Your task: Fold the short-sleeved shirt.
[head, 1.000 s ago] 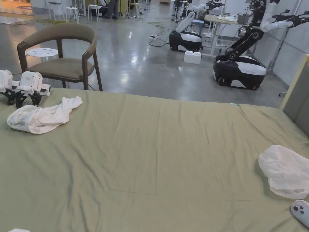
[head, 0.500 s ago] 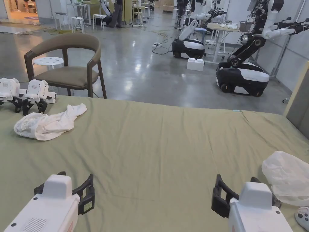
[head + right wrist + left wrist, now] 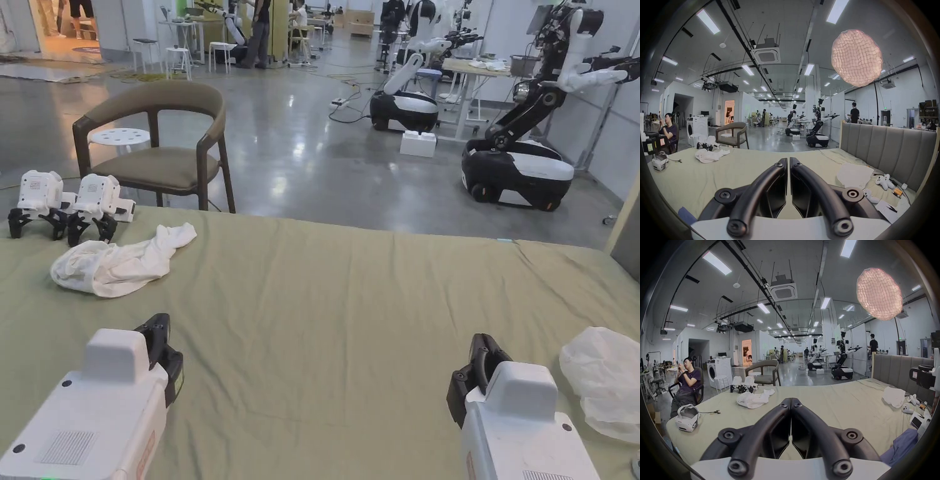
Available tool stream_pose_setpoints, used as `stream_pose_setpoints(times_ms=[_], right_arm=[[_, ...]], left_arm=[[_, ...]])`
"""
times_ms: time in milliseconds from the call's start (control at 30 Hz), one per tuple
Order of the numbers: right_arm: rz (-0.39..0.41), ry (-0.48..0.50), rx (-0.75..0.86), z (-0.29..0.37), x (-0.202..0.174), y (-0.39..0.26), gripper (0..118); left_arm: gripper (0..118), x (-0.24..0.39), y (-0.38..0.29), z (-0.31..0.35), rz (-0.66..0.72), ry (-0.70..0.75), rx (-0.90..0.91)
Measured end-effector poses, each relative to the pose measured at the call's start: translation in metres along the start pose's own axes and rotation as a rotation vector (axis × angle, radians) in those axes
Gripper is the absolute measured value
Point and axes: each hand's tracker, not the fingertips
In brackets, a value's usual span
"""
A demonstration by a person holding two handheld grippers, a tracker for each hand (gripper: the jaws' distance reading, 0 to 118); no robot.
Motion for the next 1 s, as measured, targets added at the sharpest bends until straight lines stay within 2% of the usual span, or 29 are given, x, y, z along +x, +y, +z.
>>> stream_pose_setpoints(times_ms=[133, 267, 433, 500, 567, 600, 633, 667, 700, 733, 833, 933, 1000], right_arm=[[0.005, 0.024, -0.036, -0.003, 0.001, -0.004, 2], [0.014, 0.031, -0.080, -0.006, 0.005, -0.014, 2], [0.023, 0.050, -0.155, -0.009, 0.008, -0.027, 2], [0.022, 0.051, -0.177, -0.009, 0.008, -0.034, 2], [0.022, 0.050, -0.198, -0.007, 0.007, -0.039, 2], [0.021, 0.051, -0.208, -0.007, 0.007, -0.042, 2], [0.020, 0.053, -0.219, -0.007, 0.007, -0.044, 2], [0.021, 0.055, -0.228, -0.006, 0.007, -0.046, 2], [0.023, 0.056, -0.234, -0.006, 0.007, -0.047, 2], [0.024, 0.056, -0.238, -0.005, 0.007, -0.049, 2], [0.028, 0.052, -0.251, -0.004, 0.007, -0.050, 2], [0.031, 0.048, -0.260, -0.003, 0.009, -0.052, 2], [0.033, 0.045, -0.263, -0.003, 0.009, -0.052, 2]], left_arm=[[0, -0.039, -0.022, -0.006, 0.033, -0.032, -0.181], [0, -0.088, -0.063, -0.011, 0.070, -0.106, -0.444], [0, -0.136, -0.115, -0.008, 0.279, -0.235, -0.699], [4, -0.153, -0.139, -0.010, 0.391, -0.290, -0.779], [23, -0.161, -0.153, -0.010, 0.489, -0.315, -0.845], [40, -0.167, -0.163, -0.013, 0.522, -0.343, -0.871], [66, -0.172, -0.171, -0.015, 0.550, -0.375, -0.898], [80, -0.175, -0.178, -0.016, 0.576, -0.395, -0.905], [88, -0.178, -0.185, -0.019, 0.608, -0.414, -0.925], [90, -0.180, -0.192, -0.021, 0.647, -0.438, -0.951], [91, -0.196, -0.198, -0.024, 0.792, -0.497, -0.883], [89, -0.202, -0.209, -0.034, 1.014, -0.628, -0.964], [87, -0.193, -0.219, -0.041, 1.043, -0.717, -1.032]])
